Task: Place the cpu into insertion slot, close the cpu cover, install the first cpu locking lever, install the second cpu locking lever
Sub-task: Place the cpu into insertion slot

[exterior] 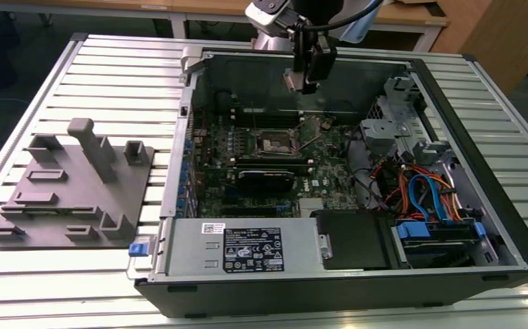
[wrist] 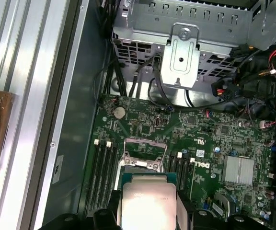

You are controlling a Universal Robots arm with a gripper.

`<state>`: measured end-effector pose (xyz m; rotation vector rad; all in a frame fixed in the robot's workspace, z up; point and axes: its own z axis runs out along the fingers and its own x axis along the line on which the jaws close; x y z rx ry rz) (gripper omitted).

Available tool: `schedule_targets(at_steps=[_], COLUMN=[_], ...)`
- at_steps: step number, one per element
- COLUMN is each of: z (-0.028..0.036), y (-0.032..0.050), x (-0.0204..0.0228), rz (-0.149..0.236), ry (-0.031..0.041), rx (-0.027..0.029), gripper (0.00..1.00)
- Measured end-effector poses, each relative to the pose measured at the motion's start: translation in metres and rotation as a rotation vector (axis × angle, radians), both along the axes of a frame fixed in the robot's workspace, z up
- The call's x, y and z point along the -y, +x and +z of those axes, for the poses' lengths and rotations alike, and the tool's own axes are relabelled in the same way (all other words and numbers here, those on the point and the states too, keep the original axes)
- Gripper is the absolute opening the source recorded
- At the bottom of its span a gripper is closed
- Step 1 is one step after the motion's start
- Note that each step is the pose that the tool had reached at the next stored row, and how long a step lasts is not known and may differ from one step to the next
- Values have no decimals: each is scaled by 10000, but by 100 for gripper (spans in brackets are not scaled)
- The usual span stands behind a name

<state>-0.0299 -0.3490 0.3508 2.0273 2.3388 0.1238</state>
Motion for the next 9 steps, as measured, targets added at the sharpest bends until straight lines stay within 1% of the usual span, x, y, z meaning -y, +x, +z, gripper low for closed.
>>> schedule_targets(at_steps=[2,5,9], z=[-3,-7,-18], y=[0,0,-16], x=[-1,0,0], rz=[-162,-569,-672], ry=[2,0,0], rx=[1,-1,-1], gripper=[54,54,54])
